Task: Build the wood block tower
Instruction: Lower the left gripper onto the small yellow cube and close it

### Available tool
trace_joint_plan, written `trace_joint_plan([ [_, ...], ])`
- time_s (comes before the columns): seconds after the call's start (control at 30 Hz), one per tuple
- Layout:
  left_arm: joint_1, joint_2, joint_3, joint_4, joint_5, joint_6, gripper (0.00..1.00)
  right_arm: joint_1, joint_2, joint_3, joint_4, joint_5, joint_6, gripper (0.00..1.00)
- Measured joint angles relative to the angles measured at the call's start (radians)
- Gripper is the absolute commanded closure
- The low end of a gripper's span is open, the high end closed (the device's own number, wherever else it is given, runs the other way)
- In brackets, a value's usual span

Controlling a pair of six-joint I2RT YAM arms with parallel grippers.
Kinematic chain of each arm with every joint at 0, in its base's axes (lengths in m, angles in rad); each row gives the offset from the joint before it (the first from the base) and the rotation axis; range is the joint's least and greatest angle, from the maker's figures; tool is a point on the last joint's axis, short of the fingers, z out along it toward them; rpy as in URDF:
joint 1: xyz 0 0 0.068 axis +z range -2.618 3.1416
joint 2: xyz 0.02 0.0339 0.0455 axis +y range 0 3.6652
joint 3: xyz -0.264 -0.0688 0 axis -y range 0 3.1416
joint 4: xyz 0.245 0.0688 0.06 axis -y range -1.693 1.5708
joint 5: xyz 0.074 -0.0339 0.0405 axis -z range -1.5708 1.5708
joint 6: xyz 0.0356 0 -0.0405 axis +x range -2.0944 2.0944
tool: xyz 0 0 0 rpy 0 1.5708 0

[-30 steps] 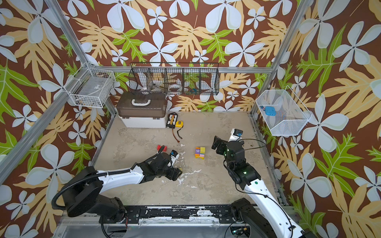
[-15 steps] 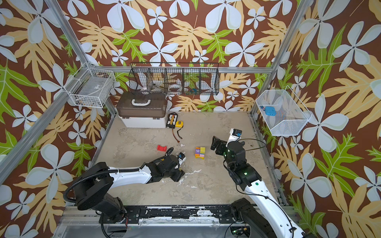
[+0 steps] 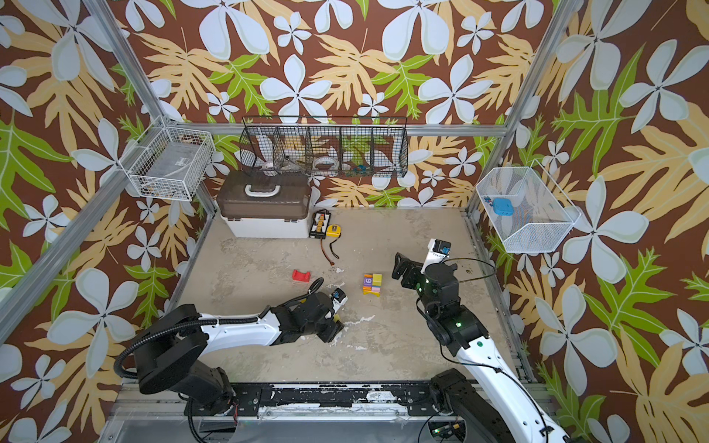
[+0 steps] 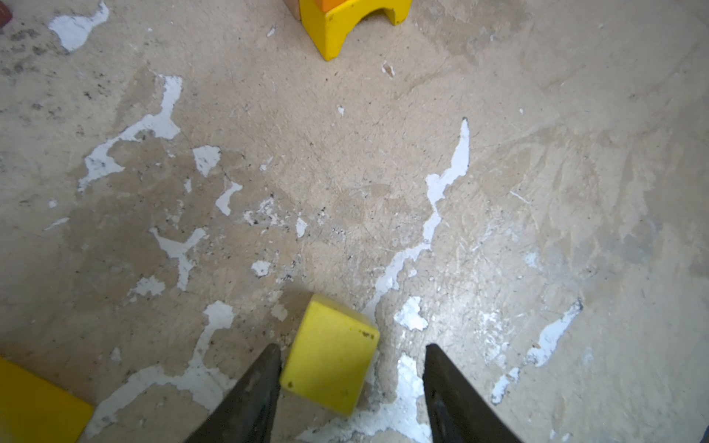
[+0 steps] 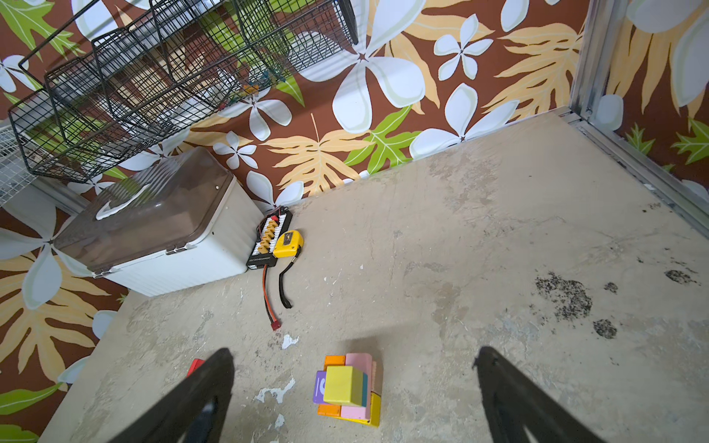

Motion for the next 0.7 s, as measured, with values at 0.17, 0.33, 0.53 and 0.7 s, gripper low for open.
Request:
trace_joint_plan([
  [0.17, -0.001, 0.021, 0.007, -0.002, -0.002, 0.000, 0.48, 0.000, -0.005, 0.002, 0.000, 0.000, 0.000, 0.01],
  [0.33, -0.001, 0.046, 0.025, -0.006, -0.012, 0.000, 0.51, 0.000, -0.002, 0.005, -0.007, 0.000, -0.001, 0.02],
  [0.53, -0.002, 0.070, 0.045, -0.009, -0.014, 0.000, 0.61, -0.001, -0.007, 0.006, -0.012, 0.003, -0.001, 0.01],
  [0.7, -0.002, 0.082, 0.057, -0.010, -0.023, 0.000, 0.75, -0.001, -0.008, 0.006, -0.015, 0.010, -0.001, 0.02],
])
